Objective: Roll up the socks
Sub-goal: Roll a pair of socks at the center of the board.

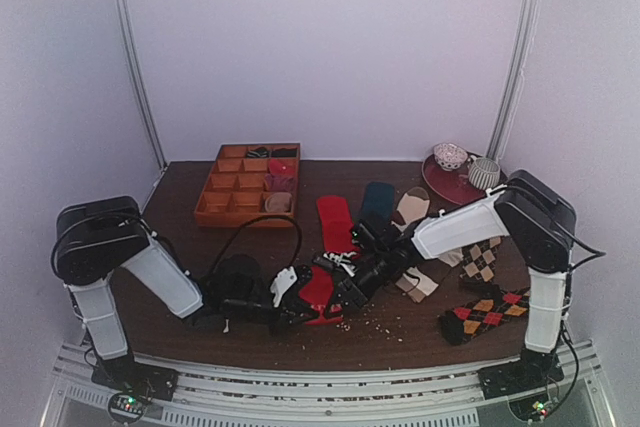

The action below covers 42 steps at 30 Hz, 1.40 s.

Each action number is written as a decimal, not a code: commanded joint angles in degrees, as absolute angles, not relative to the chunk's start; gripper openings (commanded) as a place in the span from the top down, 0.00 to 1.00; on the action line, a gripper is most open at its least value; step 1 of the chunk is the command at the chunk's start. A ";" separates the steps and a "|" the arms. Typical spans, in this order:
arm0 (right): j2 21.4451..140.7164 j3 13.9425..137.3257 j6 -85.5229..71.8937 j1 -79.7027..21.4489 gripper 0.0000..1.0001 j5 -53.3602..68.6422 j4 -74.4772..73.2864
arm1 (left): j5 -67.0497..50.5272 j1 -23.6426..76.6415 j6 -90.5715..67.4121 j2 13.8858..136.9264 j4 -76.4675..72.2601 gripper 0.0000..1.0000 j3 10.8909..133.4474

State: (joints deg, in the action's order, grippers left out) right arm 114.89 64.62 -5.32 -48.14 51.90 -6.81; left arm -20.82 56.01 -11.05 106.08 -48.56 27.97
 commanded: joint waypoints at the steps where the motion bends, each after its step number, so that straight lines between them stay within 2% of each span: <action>1: 108.72 58.66 -3.85 -47.44 0.63 42.65 7.48 | -22.99 54.24 -27.37 113.33 -35.42 1.00 23.26; 5: 100.62 48.91 2.41 -47.74 0.60 39.95 23.54 | -27.20 51.38 -35.66 114.11 -38.20 1.00 18.09; 7: 96.86 41.98 6.95 -48.42 0.55 39.32 34.07 | -28.41 50.47 -36.85 114.00 -37.05 1.00 16.74; 9: 94.74 38.31 12.77 -49.81 0.49 38.27 38.41 | -30.10 50.00 -37.23 114.23 -35.43 1.00 16.52; 18: 98.24 45.27 34.03 -58.81 0.44 29.51 19.97 | -33.29 49.24 -35.89 116.21 -29.94 1.00 18.71; 28: 103.29 46.88 36.31 -59.79 0.45 24.64 19.04 | -33.74 49.13 -36.48 116.72 -31.02 1.00 17.97; 37: 104.54 43.81 34.84 -60.80 0.46 18.22 28.99 | -34.12 49.13 -35.97 116.72 -30.76 1.00 18.04; 40: 106.04 44.80 34.98 -60.82 0.51 18.36 27.65 | -34.22 49.13 -35.81 116.72 -30.73 1.00 18.09; 42: 107.07 45.05 34.83 -60.99 0.58 18.40 26.90 | -34.15 49.14 -35.59 116.72 -30.68 1.00 18.19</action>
